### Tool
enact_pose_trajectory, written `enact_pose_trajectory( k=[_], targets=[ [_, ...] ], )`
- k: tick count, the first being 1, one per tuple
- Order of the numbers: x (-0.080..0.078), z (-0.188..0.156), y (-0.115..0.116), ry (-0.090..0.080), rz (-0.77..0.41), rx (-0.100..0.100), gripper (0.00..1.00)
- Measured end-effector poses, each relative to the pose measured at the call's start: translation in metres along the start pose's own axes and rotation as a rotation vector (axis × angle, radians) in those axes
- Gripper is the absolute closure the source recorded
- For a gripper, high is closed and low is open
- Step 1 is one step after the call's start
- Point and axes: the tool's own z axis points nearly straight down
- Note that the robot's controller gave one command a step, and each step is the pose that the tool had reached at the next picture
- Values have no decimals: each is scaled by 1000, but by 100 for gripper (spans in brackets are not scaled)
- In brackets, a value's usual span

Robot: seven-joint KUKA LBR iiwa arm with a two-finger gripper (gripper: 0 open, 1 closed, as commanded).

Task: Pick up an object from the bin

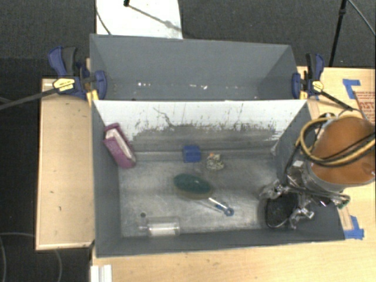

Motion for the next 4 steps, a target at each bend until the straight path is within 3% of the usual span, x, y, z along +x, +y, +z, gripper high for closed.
enact_pose_trajectory(
  k=[1,2,3,4],
  targets=[
    [9,-27,-8,7,-47,-6,0],
    [0,-27,-10,7,-202,-19,0],
    [-4,-9,7,-17,-614,-24,0],
    [-28,3,10,3,-697,-19,0]
  ],
)
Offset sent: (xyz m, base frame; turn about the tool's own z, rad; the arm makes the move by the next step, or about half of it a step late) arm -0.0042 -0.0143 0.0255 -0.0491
